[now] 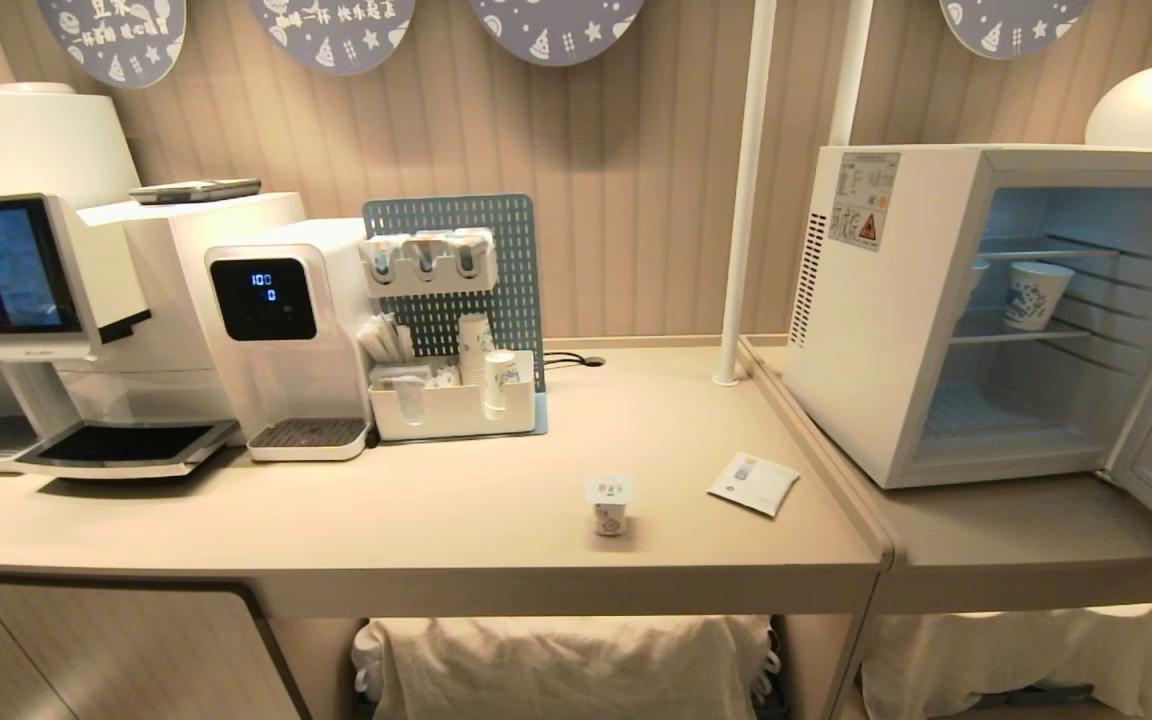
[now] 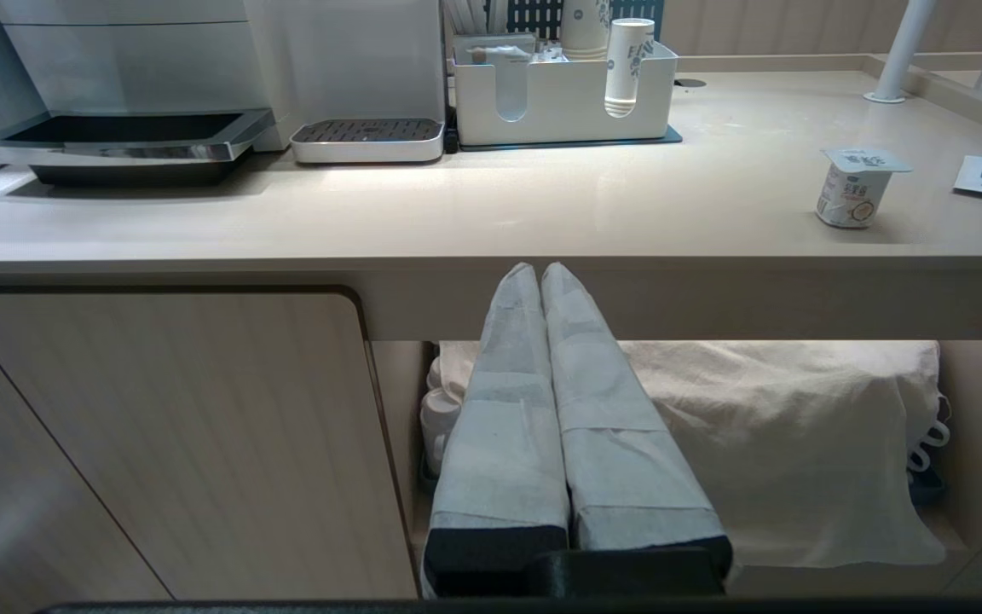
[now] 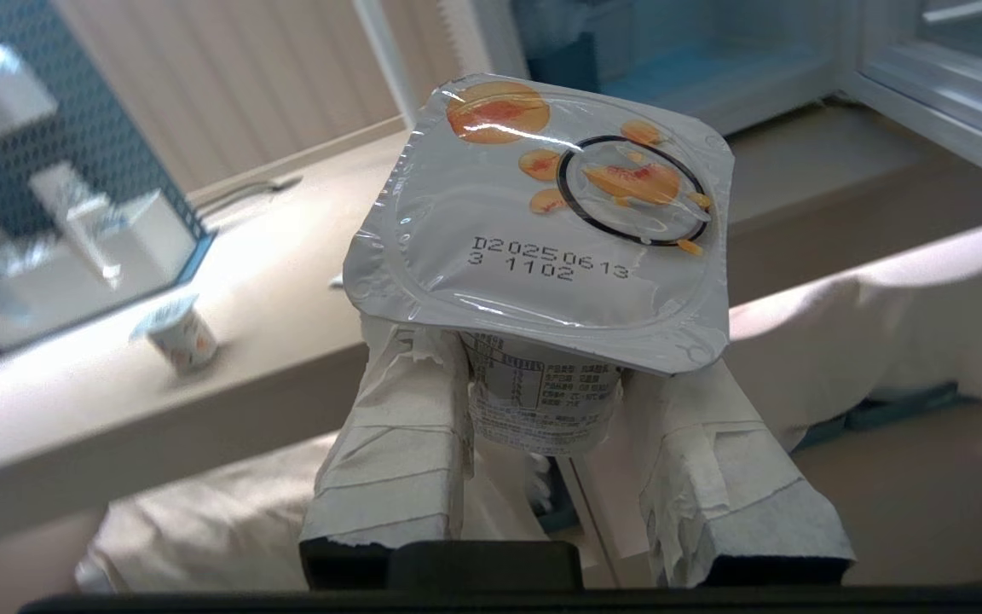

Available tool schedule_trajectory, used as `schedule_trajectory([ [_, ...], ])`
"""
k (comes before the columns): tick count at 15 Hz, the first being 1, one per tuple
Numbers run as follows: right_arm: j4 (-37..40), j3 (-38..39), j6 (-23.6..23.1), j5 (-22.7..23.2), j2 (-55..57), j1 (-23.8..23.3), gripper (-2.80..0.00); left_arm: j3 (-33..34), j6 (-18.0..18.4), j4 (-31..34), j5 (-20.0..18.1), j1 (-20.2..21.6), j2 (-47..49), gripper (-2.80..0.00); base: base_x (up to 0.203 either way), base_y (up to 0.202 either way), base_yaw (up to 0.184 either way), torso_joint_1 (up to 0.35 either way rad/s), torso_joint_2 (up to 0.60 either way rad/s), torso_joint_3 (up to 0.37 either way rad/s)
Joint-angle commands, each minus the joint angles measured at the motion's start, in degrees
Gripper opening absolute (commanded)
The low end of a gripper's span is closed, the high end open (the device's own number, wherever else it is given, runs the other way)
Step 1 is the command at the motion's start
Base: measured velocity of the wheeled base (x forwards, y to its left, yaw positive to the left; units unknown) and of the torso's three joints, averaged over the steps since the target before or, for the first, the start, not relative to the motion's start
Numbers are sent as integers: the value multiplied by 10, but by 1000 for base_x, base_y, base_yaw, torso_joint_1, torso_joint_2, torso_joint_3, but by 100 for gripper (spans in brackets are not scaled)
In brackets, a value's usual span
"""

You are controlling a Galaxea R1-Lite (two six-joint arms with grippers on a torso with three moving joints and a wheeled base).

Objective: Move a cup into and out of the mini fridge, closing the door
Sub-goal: Put the yoghurt in the freezer

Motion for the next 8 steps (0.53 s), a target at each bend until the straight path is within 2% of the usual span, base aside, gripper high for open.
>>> schedule_trajectory([
  [1, 11, 3, -48, 45, -28, -1, -280, 2, -1, 0, 0, 0, 0, -280, 0, 0, 0, 0, 0, 0],
  [3, 76, -7, -96, 65, -28, -2, -280, 2, -1, 0, 1, 0, 0, -280, 0, 0, 0, 0, 0, 0],
  [4, 84, -8, -117, 71, -27, -2, -280, 2, -1, 0, 1, 0, 0, -280, 0, 0, 0, 0, 0, 0],
  [8, 88, -7, -122, 73, -27, -2, -280, 1, 1, 0, 0, 0, -1, -280, 0, 0, 0, 0, 0, 0],
])
